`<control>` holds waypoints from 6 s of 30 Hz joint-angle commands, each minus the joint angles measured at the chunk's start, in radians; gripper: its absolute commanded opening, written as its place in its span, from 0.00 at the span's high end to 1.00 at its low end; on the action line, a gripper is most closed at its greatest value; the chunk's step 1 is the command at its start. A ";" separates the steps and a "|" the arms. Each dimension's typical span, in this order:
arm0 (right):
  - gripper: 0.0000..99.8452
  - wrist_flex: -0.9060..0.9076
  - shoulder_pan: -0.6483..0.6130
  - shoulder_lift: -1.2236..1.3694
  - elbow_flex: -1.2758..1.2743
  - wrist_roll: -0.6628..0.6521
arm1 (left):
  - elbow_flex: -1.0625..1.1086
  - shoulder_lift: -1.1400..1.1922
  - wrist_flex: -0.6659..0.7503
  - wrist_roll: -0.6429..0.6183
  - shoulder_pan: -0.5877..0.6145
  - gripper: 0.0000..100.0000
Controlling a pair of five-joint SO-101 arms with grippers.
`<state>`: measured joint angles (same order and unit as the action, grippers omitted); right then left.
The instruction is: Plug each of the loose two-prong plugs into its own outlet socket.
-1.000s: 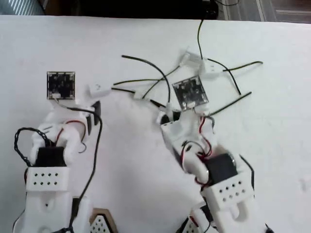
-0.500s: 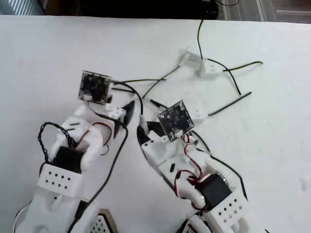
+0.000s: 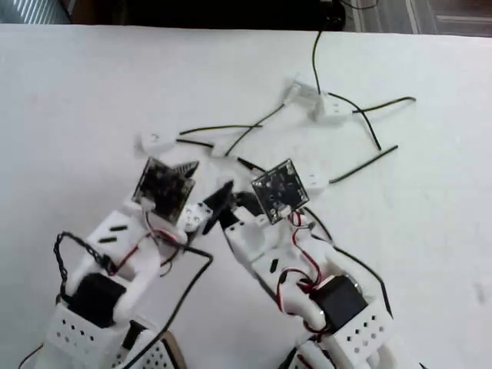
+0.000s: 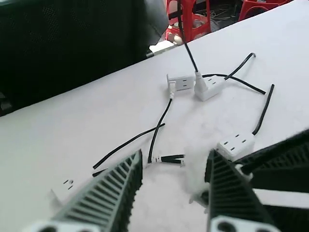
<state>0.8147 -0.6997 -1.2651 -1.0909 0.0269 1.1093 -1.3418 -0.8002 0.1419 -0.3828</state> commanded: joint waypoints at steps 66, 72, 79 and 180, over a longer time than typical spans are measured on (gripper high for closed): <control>0.98 -0.426 1.015 -0.025 -0.146 0.318 | -1.616 2.129 -0.161 0.511 -0.229 0.72; 0.98 -0.426 1.015 -0.025 -0.146 0.318 | -1.812 2.216 -0.327 0.511 -0.254 0.92; 0.98 -0.426 1.015 -0.025 -0.146 0.318 | -1.950 2.219 -0.517 0.511 -0.266 0.98; 0.98 -0.108 -0.047 1.056 0.551 -0.126 | 0.123 0.361 -0.021 0.106 0.819 0.70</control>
<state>0.7687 -0.7380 -0.2969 -0.6352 -0.0898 1.2290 -0.9521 -0.8447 0.2555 0.4304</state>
